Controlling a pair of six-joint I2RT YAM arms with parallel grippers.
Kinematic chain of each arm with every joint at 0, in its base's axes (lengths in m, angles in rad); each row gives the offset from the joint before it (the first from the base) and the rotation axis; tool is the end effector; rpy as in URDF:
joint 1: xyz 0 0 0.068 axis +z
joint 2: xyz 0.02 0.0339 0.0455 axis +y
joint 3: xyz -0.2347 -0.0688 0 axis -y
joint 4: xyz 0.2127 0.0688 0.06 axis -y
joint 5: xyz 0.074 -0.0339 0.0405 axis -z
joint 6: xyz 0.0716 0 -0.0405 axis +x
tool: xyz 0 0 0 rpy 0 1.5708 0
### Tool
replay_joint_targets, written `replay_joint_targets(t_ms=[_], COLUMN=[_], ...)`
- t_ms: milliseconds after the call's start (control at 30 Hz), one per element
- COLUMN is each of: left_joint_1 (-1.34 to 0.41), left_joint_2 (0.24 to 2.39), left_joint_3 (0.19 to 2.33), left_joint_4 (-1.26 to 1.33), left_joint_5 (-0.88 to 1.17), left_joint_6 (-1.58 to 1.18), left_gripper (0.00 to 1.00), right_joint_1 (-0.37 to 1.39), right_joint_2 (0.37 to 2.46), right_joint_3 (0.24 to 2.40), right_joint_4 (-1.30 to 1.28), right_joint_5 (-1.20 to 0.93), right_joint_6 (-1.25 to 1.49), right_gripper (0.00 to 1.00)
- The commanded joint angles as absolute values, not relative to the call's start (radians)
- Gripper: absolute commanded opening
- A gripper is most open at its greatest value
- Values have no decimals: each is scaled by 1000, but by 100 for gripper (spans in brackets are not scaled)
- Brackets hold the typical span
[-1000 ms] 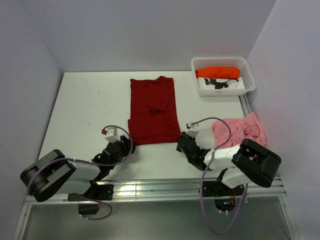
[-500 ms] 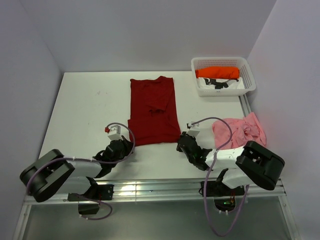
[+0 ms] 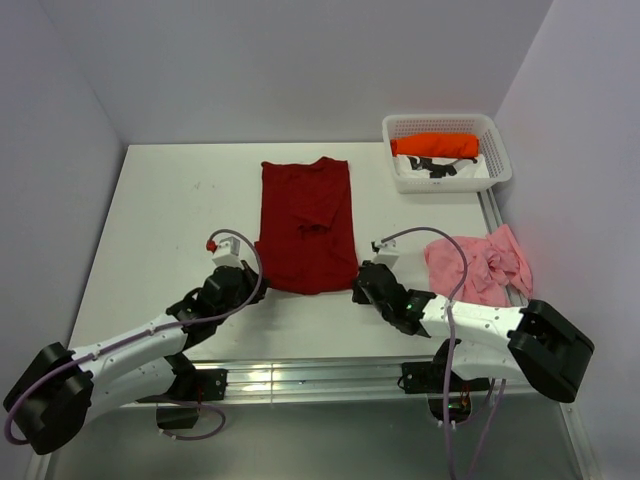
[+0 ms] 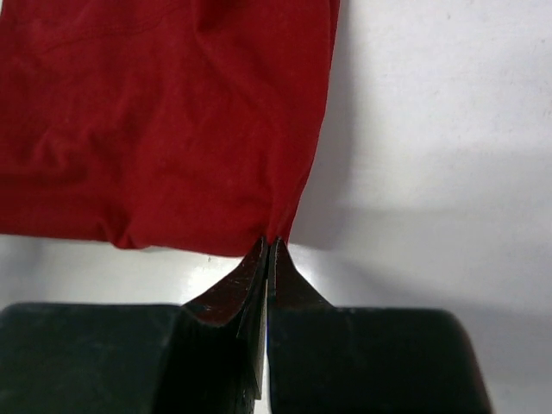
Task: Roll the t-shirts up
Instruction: Roll the tshirt
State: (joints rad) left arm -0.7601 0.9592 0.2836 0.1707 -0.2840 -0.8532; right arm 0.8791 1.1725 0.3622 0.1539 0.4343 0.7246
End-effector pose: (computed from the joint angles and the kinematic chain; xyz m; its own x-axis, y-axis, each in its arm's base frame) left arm 0.1687 -0.1327 0.1504 -0.5949 -0.4323 -0.6776 0.0539 0.8197 -0.5703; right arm 0.1694 0.1573 0.1323 -0.6136 0.2018 -0.7634 -0.1059 0.9370 0.3328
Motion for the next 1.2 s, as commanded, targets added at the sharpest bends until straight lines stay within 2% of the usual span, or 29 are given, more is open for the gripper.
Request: replay_joint_targets(t_ms=[0, 400, 633, 1167], left_joint_1=[-717, -621, -566, -394], left_joint_2=[942, 933, 962, 1179], left_joint_3=[324, 337, 460, 684], left_joint_4=[100, 72, -54, -77], left_joint_5=[-181, -8, 69, 227], left_joint_6=[-839, -841, -813, -759], left_gripper=[0, 0, 0, 0], right_joint_1=[877, 873, 829, 615], right_joint_2=[1094, 989, 1015, 1158], right_joint_3=[409, 436, 577, 814], right_joint_4=[10, -135, -256, -322], right_joint_5=[384, 322, 281, 58], right_joint_6=[733, 723, 658, 496], right_gripper=[0, 0, 0, 0])
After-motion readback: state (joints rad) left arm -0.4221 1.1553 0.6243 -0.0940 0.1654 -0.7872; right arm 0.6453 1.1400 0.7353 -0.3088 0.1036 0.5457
